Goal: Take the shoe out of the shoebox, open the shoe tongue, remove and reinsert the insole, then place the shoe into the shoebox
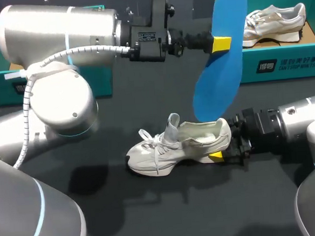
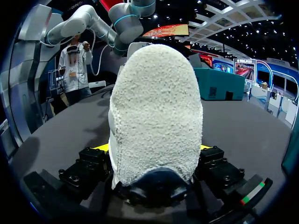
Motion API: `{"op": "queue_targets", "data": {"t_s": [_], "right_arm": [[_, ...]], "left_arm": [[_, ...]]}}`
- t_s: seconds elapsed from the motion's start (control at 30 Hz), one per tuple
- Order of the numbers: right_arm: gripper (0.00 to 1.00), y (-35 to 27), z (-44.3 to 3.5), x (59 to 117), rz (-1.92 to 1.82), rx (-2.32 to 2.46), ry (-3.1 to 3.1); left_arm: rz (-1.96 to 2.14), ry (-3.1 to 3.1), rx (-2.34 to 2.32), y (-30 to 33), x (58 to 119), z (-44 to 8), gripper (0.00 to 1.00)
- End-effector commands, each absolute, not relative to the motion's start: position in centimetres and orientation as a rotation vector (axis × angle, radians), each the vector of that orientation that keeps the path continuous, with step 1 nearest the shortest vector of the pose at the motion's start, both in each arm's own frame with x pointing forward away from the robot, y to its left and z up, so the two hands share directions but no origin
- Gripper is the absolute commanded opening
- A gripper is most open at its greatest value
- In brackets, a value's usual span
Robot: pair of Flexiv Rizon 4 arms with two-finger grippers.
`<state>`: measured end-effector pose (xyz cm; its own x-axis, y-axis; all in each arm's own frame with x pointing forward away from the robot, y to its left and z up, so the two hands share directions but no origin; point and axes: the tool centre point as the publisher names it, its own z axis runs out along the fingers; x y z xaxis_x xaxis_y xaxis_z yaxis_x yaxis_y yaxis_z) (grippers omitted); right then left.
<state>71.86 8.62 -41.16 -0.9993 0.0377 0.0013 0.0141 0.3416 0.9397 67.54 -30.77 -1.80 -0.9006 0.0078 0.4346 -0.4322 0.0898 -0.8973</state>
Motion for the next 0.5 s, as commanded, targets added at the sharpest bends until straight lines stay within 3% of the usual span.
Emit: {"op": "queue_targets", "data": {"t_s": [0.03, 0.5], "right_arm": [[0.0, 8.7, -41.2, 71.8, 1.786, 0.049, 2.559], [0.0, 8.7, -41.2, 71.8, 1.786, 0.049, 2.559]], "left_arm": [[1.936, -2.052, 0.462, -26.7, 65.8, -0.6, 0.0], [1.961, -2.072, 0.468, -25.0, 64.7, 0.2, 0.0]]}}
